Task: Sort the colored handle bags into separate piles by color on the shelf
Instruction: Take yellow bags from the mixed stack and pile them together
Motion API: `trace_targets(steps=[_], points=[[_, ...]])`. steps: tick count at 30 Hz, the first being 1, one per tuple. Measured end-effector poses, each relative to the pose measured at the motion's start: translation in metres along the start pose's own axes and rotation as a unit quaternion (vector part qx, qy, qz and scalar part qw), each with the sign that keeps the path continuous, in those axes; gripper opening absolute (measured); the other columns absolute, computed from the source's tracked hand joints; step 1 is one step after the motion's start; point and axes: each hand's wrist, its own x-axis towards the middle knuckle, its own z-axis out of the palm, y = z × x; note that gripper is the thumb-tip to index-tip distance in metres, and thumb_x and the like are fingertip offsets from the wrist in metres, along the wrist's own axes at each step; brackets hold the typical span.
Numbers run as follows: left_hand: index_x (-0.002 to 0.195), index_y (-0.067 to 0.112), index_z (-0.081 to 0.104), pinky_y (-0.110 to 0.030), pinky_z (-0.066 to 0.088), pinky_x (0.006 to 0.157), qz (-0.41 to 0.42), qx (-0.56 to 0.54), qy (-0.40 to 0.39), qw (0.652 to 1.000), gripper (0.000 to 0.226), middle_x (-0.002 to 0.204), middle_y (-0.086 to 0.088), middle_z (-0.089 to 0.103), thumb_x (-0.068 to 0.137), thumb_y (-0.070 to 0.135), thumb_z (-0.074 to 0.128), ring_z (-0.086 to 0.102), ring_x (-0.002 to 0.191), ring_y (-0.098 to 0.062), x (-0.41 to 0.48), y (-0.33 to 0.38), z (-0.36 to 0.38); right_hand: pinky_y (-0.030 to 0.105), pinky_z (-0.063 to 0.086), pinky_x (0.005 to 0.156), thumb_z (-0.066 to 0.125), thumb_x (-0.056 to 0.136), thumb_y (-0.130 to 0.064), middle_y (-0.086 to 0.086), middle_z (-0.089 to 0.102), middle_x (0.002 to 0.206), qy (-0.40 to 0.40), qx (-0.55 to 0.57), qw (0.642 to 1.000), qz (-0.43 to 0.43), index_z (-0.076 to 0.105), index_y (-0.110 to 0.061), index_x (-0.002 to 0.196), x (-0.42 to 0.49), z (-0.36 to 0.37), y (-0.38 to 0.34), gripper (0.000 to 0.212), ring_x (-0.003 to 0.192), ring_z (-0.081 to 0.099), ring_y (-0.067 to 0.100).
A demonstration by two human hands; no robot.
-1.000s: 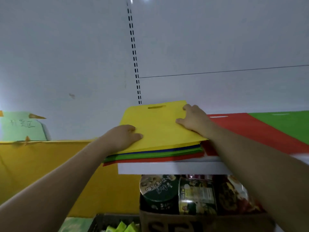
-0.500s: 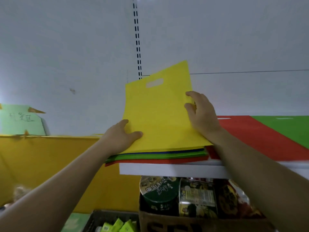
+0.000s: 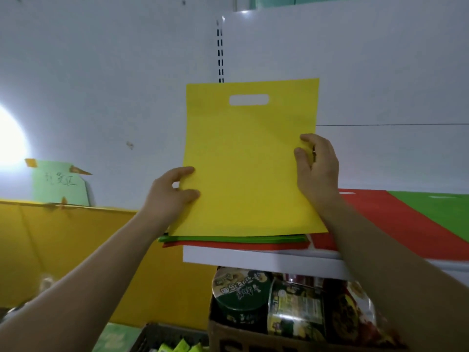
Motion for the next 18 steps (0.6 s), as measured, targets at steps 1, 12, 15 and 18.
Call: trace_targets(steps=[1,12,15,18], points=[[0.122,0.03,0.056,-0.029,0.05,0.067,0.011,0.009,0.013,1.0,0.044,0.108,-0.001,0.058,0.085,0.008,0.065,0.06,0.082,-0.018,-0.001,0.002,-0.001,0.01,0.03,0.084,0.055,0.094,-0.009,0.012,0.055,0.117,-0.006,0.002,1.0,0.01,0.057,-0.005,0.122,0.002,-0.001,-0.003,0.028,0.101,0.047,0.009],[0.126,0.023,0.056,-0.023,0.036,0.089,0.171,0.07,0.032,0.982,0.049,0.119,0.009,0.047,0.083,0.002,0.064,0.045,0.107,-0.011,0.0,0.013,-0.026,0.033,0.048,0.084,0.06,0.091,-0.022,-0.003,0.052,0.109,-0.103,-0.009,0.984,0.144,0.049,-0.029,0.13,0.026,-0.02,-0.043,0.041,0.102,0.054,0.019],[0.127,0.024,0.055,-0.027,0.038,0.094,0.183,0.053,0.011,0.982,0.049,0.12,0.011,0.046,0.084,0.003,0.064,0.046,0.108,-0.012,0.0,0.014,-0.03,0.029,0.047,0.077,0.062,0.089,-0.023,-0.001,0.052,0.105,-0.095,-0.024,0.983,0.155,0.047,-0.029,0.133,0.025,-0.033,-0.055,0.046,0.097,0.054,0.018],[0.127,0.028,0.054,-0.032,0.04,0.096,0.199,0.027,-0.022,0.979,0.049,0.121,0.013,0.045,0.085,0.005,0.063,0.047,0.111,-0.014,-0.004,0.017,-0.028,0.029,0.047,0.08,0.065,0.088,-0.024,0.0,0.051,0.112,-0.084,-0.013,0.98,0.18,0.043,-0.028,0.136,0.021,-0.049,-0.07,0.053,0.097,0.055,0.018]])
